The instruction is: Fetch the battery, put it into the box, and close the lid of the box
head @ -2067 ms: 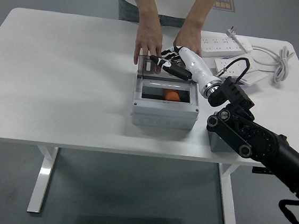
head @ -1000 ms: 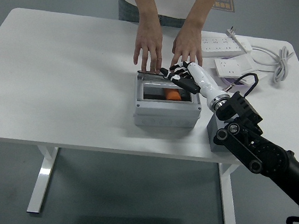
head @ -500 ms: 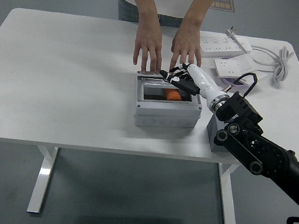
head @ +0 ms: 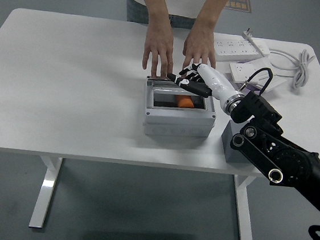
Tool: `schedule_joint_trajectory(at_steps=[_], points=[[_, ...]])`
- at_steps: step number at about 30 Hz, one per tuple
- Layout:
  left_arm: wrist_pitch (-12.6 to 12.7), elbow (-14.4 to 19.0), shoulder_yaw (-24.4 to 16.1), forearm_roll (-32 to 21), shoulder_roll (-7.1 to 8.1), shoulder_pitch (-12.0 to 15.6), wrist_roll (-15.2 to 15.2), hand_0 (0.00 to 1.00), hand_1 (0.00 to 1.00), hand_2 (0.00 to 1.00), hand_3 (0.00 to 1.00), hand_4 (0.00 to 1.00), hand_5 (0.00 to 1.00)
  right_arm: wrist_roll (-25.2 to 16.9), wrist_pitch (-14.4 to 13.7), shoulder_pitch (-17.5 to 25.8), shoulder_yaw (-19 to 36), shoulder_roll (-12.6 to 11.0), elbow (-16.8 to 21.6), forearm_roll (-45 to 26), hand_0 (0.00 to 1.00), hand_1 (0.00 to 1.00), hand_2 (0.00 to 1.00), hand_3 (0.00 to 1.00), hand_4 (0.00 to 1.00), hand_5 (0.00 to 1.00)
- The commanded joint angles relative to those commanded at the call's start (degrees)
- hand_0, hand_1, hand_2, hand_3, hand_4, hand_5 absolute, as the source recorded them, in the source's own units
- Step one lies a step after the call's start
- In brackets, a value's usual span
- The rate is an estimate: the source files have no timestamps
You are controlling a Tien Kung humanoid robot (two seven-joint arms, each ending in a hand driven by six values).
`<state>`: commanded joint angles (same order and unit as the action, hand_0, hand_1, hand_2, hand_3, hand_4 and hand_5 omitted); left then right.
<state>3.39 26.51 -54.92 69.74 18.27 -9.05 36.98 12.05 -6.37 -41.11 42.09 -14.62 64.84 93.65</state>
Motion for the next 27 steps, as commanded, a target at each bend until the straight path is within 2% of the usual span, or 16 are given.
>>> schedule_joint_trajectory(at_steps=[2, 3, 8, 9, 27], points=[[0.0, 0.03, 0.0, -0.04, 0.07, 0.08, 0.0, 0.632, 0.698, 0.573, 0.541, 0.5, 0.002, 0.84, 0.31, -0.38, -0.03, -0.3, 0.87, 0.09, 0.679, 0.643, 0.654, 0.71, 0.925, 0.998], [-0.01, 0.05, 0.0, -0.07, 0.1, 0.12, 0.0, 0.632, 0.698, 0.573, 0.541, 0.5, 0.002, 1.25, 0.46, -0.53, -0.06, -0.45, 1.34, 0.16, 0.511, 0.534, 0.583, 0.664, 0.939, 0.998], [-0.04, 0.07, 0.07, -0.2, 0.25, 0.21, 0.0, 0.632, 0.698, 0.573, 0.541, 0.5, 0.002, 2.7, 1.01, -0.89, -0.37, -1.08, 3.46, 0.34, 0.511, 0.534, 0.583, 0.664, 0.939, 0.998], [-0.04, 0.06, 0.1, -0.24, 0.28, 0.2, 0.0, 0.632, 0.698, 0.573, 0.541, 0.5, 0.002, 2.85, 0.97, -0.87, -0.45, -1.2, 3.87, 0.3, 0.371, 0.463, 0.533, 0.604, 0.961, 0.998], [0.14, -0.03, 0.58, -0.93, 0.49, 0.11, 0.0, 0.632, 0.698, 0.573, 0.541, 0.5, 0.002, 3.11, 0.89, 0.02, -1.77, -2.56, 4.99, -0.91, 0.335, 0.462, 0.525, 0.601, 0.959, 0.998]])
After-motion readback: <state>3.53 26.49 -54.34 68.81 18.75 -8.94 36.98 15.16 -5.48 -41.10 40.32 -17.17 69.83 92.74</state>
